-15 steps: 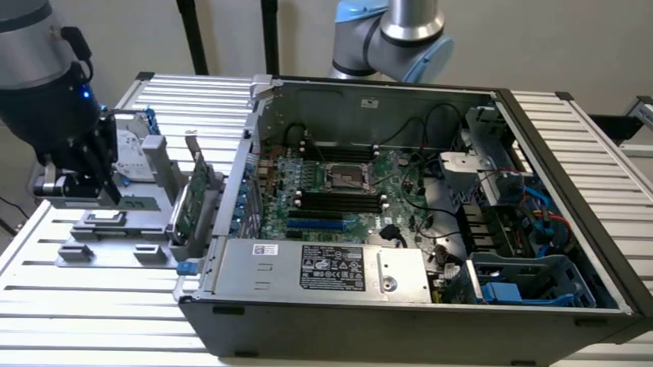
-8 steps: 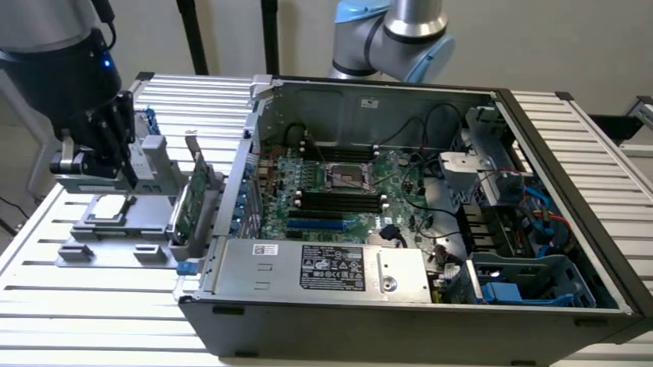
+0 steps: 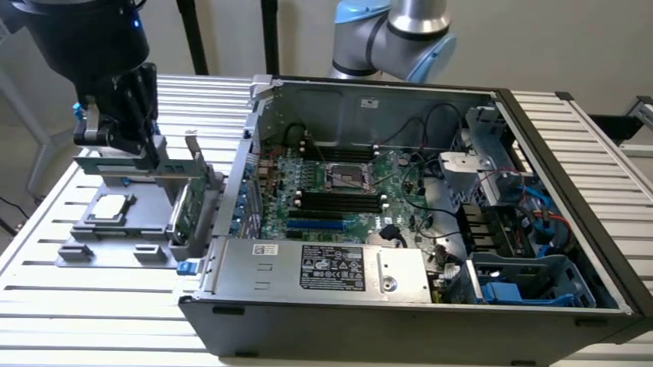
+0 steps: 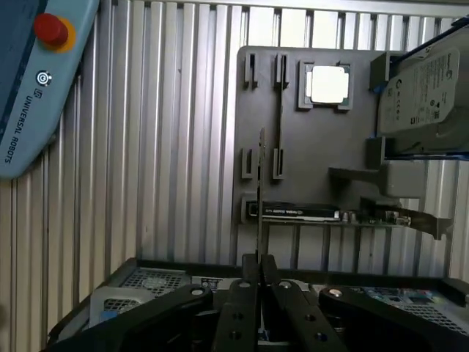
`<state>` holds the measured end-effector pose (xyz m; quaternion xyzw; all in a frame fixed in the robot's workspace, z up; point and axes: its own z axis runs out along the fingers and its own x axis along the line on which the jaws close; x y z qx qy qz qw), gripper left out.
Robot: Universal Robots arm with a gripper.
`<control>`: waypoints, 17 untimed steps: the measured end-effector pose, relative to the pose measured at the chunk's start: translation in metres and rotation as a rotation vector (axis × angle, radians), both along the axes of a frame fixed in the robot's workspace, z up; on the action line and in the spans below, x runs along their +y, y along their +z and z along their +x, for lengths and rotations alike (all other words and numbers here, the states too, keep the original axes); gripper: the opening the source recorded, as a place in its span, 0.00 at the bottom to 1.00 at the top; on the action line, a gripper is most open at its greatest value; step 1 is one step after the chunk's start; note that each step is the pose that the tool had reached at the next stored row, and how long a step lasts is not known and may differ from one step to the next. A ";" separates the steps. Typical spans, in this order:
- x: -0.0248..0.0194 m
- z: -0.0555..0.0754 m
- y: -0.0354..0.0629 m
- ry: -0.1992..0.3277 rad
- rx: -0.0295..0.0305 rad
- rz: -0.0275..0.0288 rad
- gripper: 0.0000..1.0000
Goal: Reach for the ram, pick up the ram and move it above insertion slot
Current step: 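Pick up the ram and move it above insertion slot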
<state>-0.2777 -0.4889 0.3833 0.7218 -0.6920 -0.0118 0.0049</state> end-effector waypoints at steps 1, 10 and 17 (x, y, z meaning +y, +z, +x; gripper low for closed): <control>0.0000 0.005 0.0024 0.000 0.0001 -0.0001 0.13; 0.0003 0.046 0.0127 0.000 0.0002 0.0053 0.13; 0.0003 0.077 0.0150 0.000 0.0001 0.0178 0.13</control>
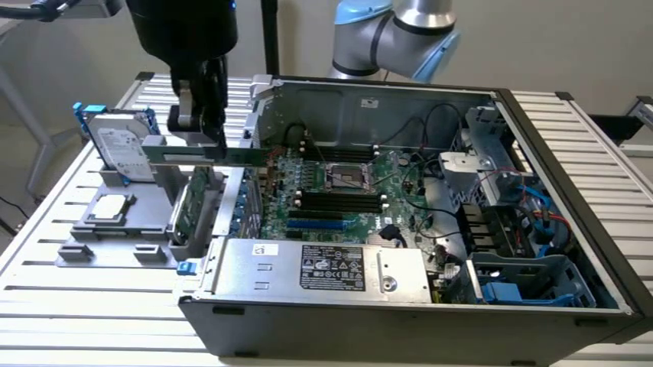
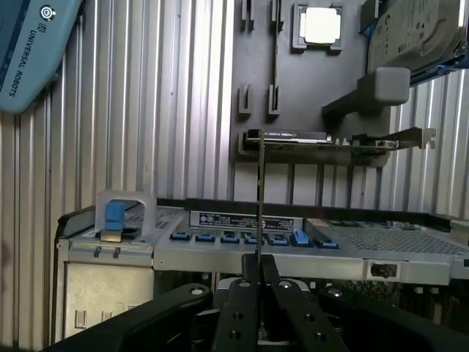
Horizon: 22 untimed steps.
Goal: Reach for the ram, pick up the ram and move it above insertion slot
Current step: 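Pick up the ram and move it above insertion slot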
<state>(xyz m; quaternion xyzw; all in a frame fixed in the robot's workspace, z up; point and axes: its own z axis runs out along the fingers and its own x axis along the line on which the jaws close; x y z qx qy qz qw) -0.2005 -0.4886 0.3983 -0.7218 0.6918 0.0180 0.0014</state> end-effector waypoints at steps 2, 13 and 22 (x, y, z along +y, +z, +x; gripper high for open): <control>0.0000 0.009 0.0003 0.000 0.0000 0.0026 0.13; 0.0020 0.059 0.0003 0.000 0.0000 0.0065 0.13; 0.0153 0.098 -0.0012 0.000 0.0000 0.0061 0.13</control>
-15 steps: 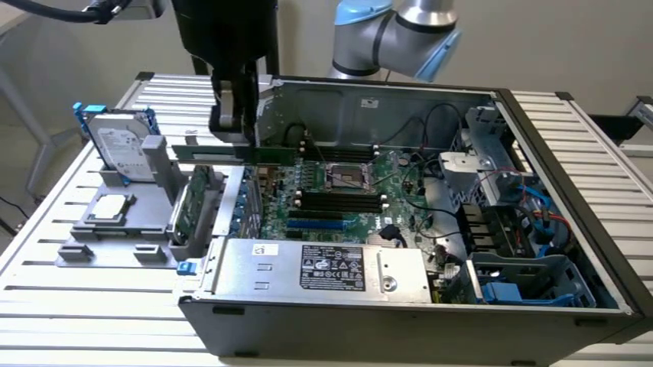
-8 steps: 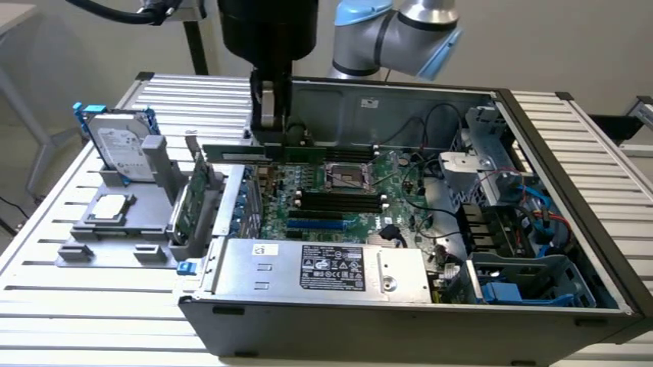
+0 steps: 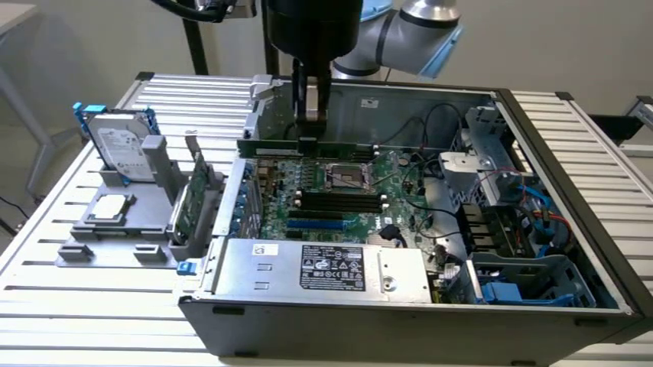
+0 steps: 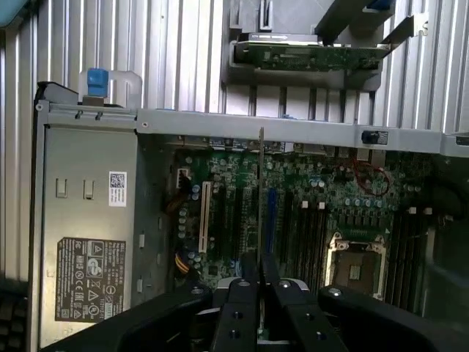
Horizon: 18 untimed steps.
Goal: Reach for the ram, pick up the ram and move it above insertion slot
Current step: 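Pick up the ram and move it above insertion slot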
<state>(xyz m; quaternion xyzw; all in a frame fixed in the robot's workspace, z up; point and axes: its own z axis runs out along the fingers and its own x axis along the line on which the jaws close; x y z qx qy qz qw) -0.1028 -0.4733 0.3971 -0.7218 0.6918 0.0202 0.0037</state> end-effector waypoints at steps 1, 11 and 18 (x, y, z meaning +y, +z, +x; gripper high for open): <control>0.0026 0.003 -0.0004 0.000 0.0000 -0.0005 0.13; 0.0349 0.032 -0.0054 0.000 0.0000 -0.0116 0.13; 0.0552 0.044 -0.0068 0.000 -0.0017 -0.0177 0.13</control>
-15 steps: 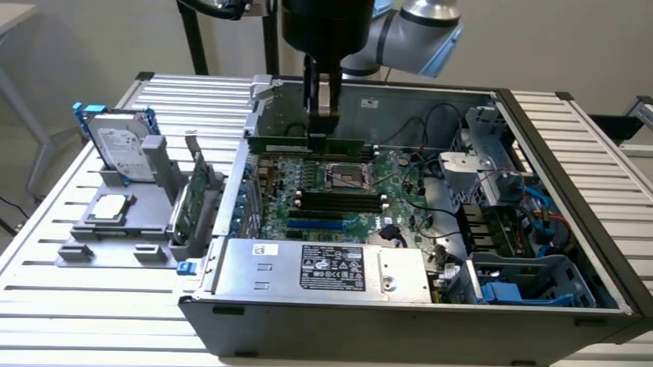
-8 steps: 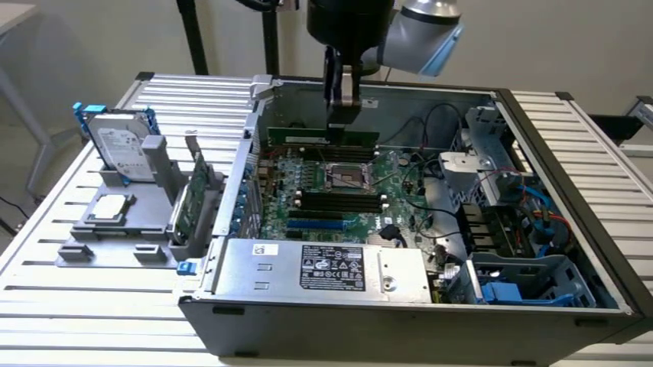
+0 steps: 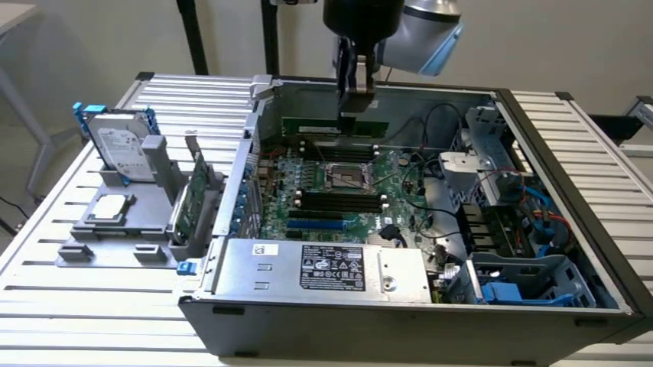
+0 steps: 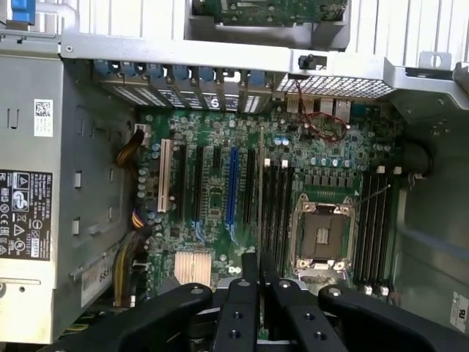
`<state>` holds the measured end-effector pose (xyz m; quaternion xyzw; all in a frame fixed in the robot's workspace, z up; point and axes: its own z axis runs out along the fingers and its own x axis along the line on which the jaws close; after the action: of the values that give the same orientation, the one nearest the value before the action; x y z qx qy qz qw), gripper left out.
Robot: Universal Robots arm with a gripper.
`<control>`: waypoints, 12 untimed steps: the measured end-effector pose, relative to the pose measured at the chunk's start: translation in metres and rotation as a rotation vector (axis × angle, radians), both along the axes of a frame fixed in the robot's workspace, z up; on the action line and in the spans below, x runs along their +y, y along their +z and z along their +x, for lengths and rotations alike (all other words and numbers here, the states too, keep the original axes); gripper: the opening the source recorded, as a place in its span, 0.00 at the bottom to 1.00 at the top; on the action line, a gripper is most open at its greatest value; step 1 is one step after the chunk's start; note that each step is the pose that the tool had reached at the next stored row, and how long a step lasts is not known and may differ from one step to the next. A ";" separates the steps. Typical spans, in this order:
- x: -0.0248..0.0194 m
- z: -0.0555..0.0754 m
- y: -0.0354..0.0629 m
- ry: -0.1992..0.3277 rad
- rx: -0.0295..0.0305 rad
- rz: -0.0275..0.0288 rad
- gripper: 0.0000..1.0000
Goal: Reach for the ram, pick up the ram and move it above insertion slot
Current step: 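Pick up the ram and move it above insertion slot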
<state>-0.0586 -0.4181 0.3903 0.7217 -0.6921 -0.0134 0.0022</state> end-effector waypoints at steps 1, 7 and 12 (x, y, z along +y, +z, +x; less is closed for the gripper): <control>0.0020 0.001 0.0000 0.000 -0.0003 -0.0004 0.13; 0.0120 0.006 -0.0003 -0.007 -0.0023 -0.0012 0.13; 0.0191 0.010 -0.0004 -0.016 -0.0038 -0.0014 0.13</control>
<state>-0.0488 -0.3990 0.3899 0.7162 -0.6978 -0.0116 0.0012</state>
